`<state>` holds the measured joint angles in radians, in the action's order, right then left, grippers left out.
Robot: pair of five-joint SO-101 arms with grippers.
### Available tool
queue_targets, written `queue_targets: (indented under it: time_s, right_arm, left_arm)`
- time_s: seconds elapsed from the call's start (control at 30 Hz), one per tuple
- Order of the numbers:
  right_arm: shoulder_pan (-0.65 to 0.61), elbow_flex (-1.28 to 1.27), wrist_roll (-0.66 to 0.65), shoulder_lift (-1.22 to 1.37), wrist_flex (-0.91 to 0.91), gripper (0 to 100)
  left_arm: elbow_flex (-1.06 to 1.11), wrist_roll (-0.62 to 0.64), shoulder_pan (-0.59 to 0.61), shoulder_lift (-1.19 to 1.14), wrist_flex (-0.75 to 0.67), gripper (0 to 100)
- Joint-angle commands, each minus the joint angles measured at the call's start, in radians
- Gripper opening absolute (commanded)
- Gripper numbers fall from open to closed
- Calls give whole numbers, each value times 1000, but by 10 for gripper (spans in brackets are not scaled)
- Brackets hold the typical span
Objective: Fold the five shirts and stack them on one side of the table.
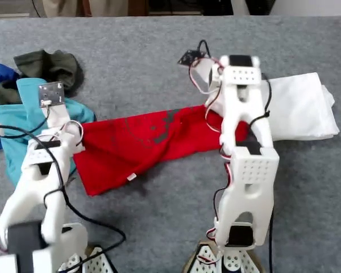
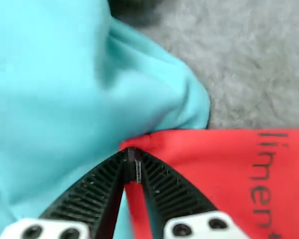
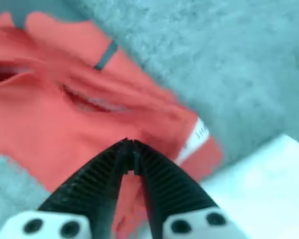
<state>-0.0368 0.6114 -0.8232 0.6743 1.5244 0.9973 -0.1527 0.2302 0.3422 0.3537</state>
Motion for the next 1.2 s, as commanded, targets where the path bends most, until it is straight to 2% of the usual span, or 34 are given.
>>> queue_targets:
  time_s: [0.0,0.1,0.2,0.3,0.47,0.6,0.77,0.9,1.0,1.17]
  right_arm:
    - [8,124,11,-136,64,2]
    - [10,120,14,-143,72,2]
    - [21,101,74,-127,69,2]
    - [24,94,106,-107,60,2]
    - [27,28,144,4,-75,2]
    - [42,-38,199,153,-212,2]
    - [67,74,244,202,-133,2]
    - [50,137,249,188,-46,2]
    - [41,220,249,125,40,2]
    - [42,308,278,-5,133,2]
  left_arm:
    - [-66,-21,-11,225,203,19]
    - [-91,-23,-97,447,483,19]
    - [-52,-23,-198,607,657,19]
    - [66,-23,-226,650,652,19]
    - [285,-41,-169,596,500,20]
    - [361,-196,-81,547,430,20]
    - [364,-313,78,519,333,19]
    - [354,-334,104,510,305,19]
    - [279,-318,104,521,393,20]
    - [-40,-104,71,509,732,53]
